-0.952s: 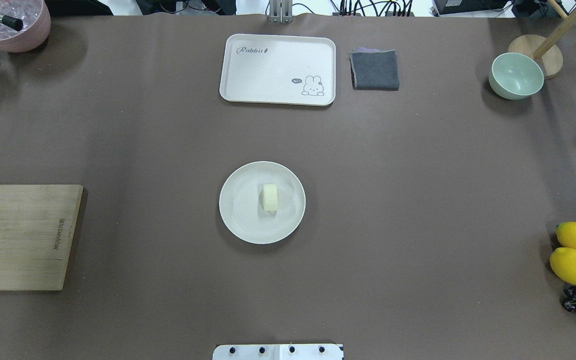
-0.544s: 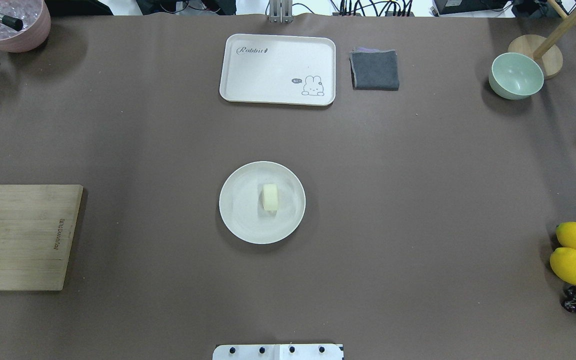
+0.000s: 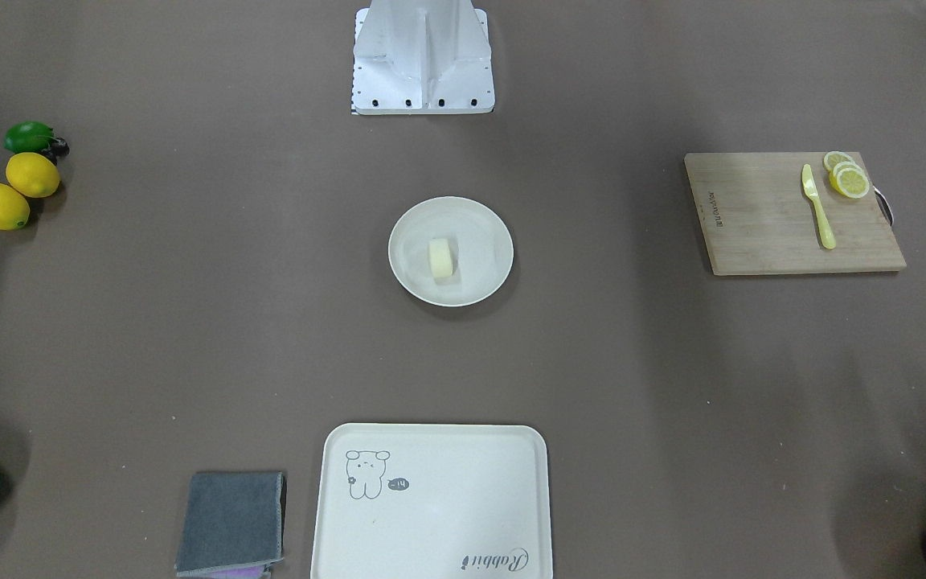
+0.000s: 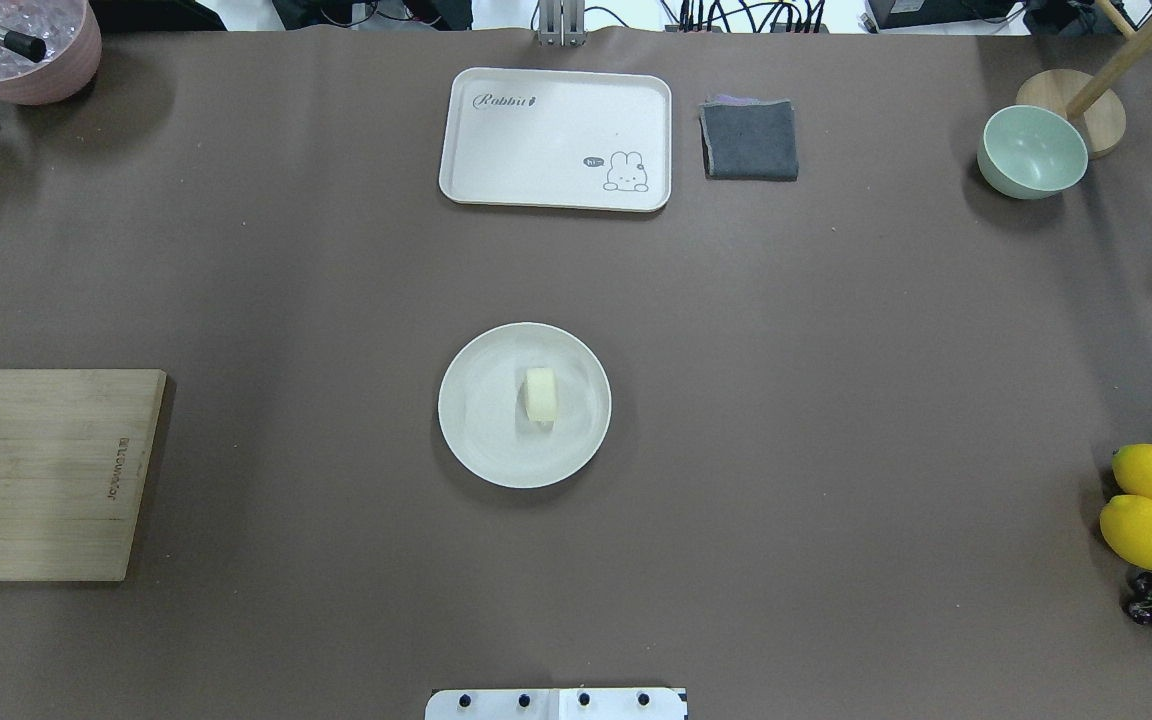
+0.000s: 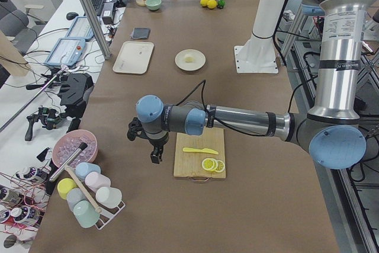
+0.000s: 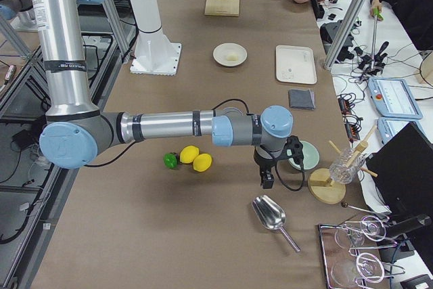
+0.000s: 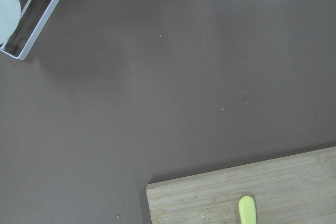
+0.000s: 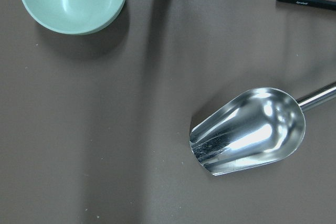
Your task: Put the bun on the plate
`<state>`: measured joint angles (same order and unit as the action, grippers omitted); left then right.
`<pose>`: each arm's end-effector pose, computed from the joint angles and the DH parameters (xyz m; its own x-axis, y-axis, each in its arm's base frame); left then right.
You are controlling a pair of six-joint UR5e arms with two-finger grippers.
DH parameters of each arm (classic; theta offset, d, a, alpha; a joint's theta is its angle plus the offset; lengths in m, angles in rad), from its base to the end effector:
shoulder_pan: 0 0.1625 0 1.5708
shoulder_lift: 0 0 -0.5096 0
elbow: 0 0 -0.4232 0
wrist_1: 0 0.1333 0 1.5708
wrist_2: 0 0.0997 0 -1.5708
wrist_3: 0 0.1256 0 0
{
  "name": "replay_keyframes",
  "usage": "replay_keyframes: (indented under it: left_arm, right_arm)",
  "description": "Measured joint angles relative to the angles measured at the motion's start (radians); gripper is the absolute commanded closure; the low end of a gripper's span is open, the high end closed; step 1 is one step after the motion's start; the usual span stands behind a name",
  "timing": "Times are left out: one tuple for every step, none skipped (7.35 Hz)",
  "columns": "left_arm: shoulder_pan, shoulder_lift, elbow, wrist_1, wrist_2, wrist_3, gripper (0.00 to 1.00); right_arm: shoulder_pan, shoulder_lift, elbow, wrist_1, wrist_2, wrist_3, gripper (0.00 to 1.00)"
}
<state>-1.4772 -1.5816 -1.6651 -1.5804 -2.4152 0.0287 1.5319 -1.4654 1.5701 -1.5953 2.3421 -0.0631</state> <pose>0.0108 -0.5363 0.6991 0.6503 0.1756 -0.7391 -0.1116 0.9844 0.1357 0.0231 -0.5824 0.7068 0.7104 -0.1463 0.6884 0.0837 0.9888 0.1238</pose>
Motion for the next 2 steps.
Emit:
replay_keyframes:
  left_arm:
    - [0.0,0.001,-0.003,0.004,0.001,0.0,0.03]
    - [0.0,0.002,-0.004,0.004,0.003,0.001,0.03]
  right_arm:
    - [-0.003,0.0,0.0,0.0,0.0,0.002,0.0]
    - [-0.006,0.001,0.001,0.0,0.0,0.005,0.0]
